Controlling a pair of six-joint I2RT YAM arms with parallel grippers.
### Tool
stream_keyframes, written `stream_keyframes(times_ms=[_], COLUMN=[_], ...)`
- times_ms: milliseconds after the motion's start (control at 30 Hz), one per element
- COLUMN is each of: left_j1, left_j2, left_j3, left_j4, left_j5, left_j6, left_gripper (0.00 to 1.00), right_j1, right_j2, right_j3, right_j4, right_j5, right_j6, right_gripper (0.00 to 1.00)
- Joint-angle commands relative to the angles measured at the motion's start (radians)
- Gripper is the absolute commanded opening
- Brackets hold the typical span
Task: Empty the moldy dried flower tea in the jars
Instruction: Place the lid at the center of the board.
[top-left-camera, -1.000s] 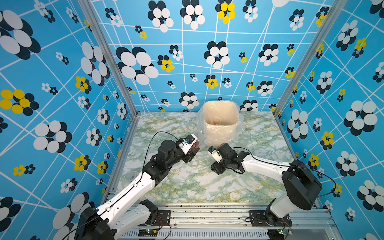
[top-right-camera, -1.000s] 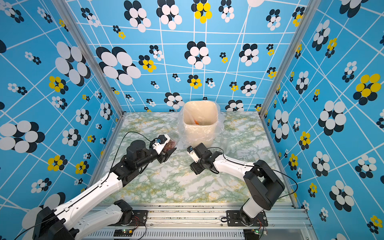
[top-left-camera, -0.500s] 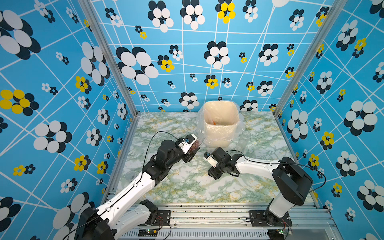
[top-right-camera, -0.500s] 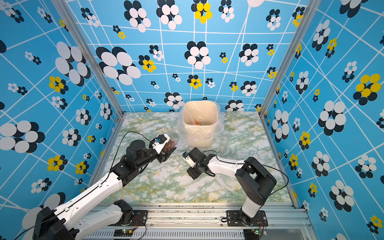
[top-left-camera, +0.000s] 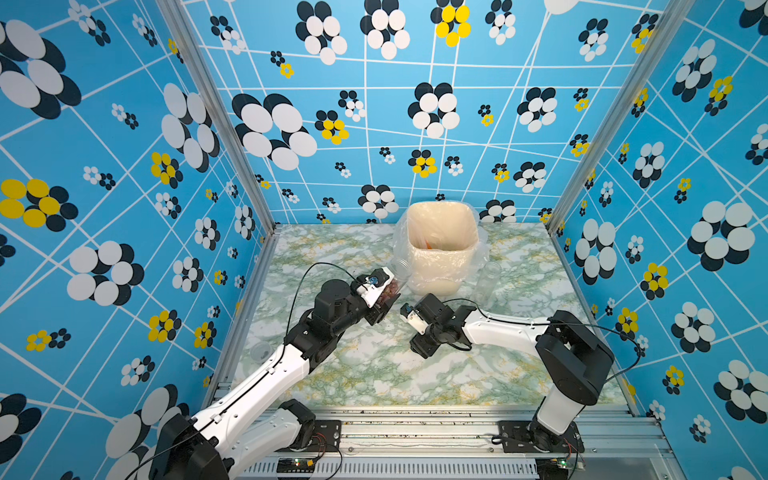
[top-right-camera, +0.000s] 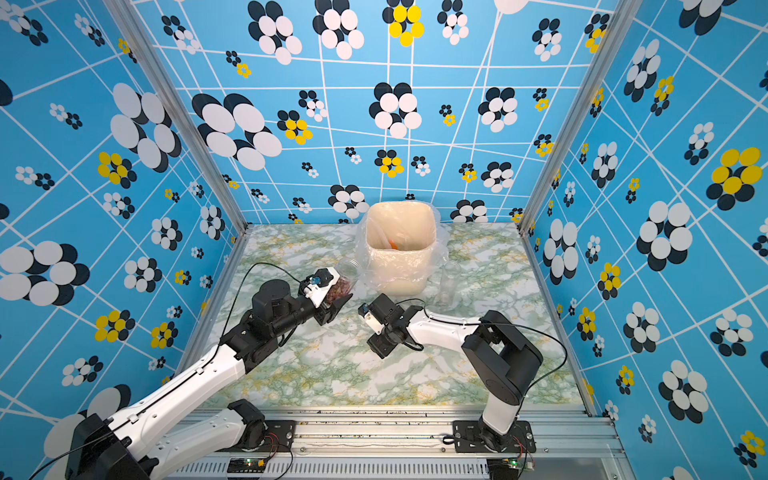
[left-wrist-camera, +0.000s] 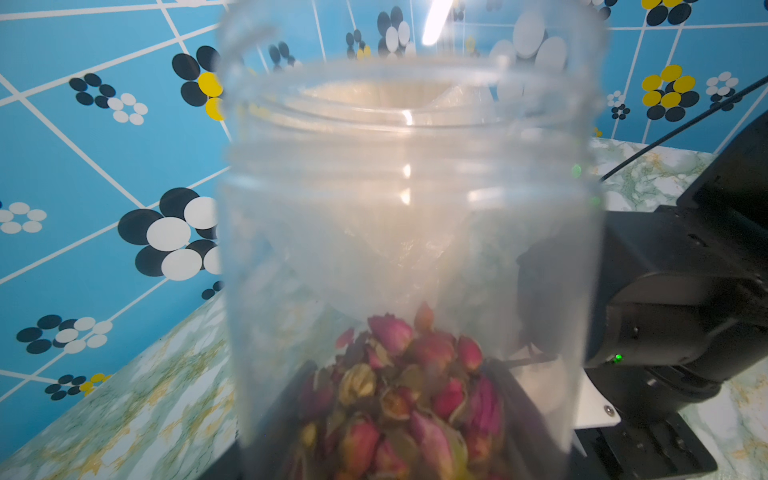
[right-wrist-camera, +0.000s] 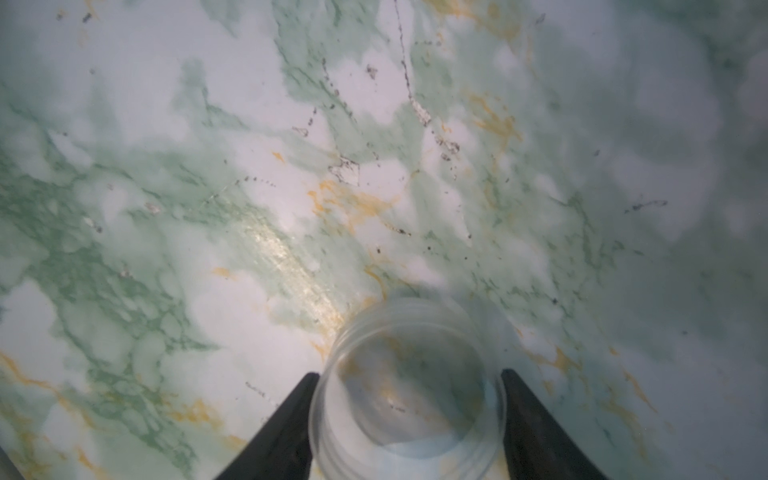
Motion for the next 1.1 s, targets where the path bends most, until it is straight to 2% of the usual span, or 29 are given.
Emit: stream_keyframes(times_ms=[0,200,233,467,600,867,1067], left_j1=[0.015,0.015,0.015,0.013,0.012,0.009,0.008], left_j2=[-0.004,-0.012,-0.013,-0.028,-0.011,0.068,0.162], left_j3=[-0.009,-0.007,-0.005,0.045,0.12,0.326,0.458], left_j4=[0.035,0.03,0.027,-0.036,-0.123,-0.288,-0.338], left_j5=[0.007,0.007,0.008,0.012,-0.003,-0.109,-0.141], left_j6=[-0.018,-0.018,-0.018,0.0,0.05,0.165,0.216], left_gripper=[0.16,0.16,0.16,0.16,0.15,0.13,0.12], right_j1=[0.013,0.015,0.014,0.015,0.014,0.012,0.012], right_j2=[0.012,-0.042,-0.058,-0.237,-0.346,-0.522,-0.578], right_j3=[0.019,0.023,0.025,0.016,-0.005,-0.114,-0.145], right_j4=[-0.056,-0.045,-0.047,-0.004,0.045,0.151,0.116], right_j5=[0.006,-0.006,-0.007,-0.026,-0.025,0.115,0.246], right_j6=[0.014,0.033,0.035,0.05,0.07,0.111,0.13], right_gripper=[0.7,0.98,0.99,0.99,0.99,0.99,0.99])
